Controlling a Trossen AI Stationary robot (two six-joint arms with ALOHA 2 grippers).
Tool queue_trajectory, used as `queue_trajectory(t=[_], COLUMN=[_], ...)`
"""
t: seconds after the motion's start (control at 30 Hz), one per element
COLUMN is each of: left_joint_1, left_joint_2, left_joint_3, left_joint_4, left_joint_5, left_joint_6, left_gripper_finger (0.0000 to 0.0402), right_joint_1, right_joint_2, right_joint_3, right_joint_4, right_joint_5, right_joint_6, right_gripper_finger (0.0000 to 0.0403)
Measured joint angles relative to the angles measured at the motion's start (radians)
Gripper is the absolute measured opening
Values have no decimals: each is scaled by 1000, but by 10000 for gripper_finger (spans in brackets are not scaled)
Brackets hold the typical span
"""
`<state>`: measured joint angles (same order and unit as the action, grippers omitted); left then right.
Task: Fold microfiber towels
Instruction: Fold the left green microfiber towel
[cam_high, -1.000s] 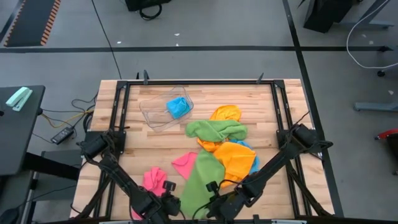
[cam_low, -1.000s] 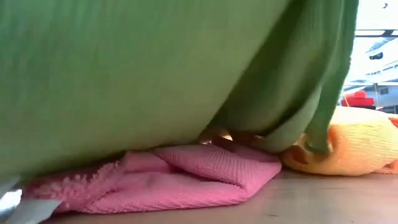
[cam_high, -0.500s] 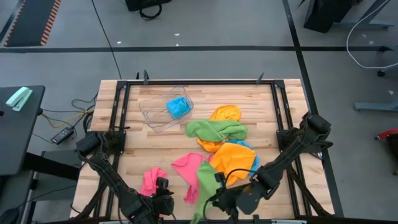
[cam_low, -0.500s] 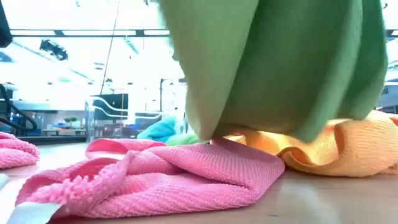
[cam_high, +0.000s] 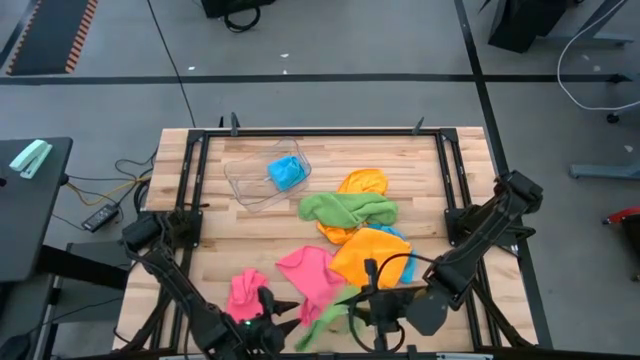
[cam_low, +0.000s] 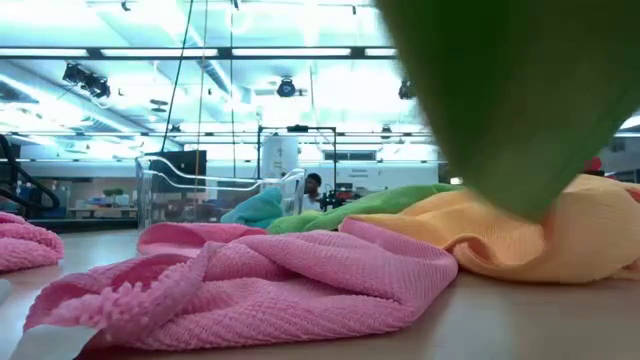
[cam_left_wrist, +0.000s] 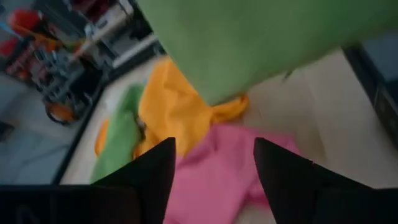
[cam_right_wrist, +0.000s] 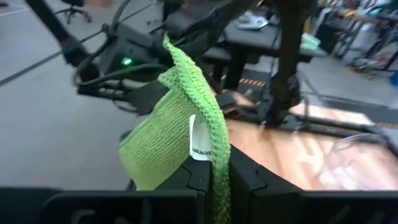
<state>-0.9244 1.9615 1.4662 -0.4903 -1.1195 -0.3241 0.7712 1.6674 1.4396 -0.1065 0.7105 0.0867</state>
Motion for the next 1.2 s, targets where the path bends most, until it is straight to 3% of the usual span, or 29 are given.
queue_trajectory(t=[0.27, 0.63, 0.73, 0.9, 1.2], left_joint_1=[24, 25, 31, 36, 38], left_joint_2=[-14, -15, -15, -15, -15], left_joint_3=[0, 0, 0, 0, 0], left_joint_4=[357, 758, 776, 732, 816], left_joint_5=[-5, 14, 64, 66, 56], left_joint_6=[359, 642, 674, 664, 673], left_gripper_finger=[250, 237, 232, 240, 275], right_joint_1=[19, 87, 91, 88, 77], right_joint_2=[-2, -2, -2, -4, -52], right_joint_3=[84, 123, 123, 123, 124], right_joint_4=[-15, -21, -20, -14, -9], right_joint_5=[20, 122, 169, 196, 201], right_joint_6=[-82, -136, -136, -128, -96], right_gripper_finger=[37, 37, 37, 37, 37])
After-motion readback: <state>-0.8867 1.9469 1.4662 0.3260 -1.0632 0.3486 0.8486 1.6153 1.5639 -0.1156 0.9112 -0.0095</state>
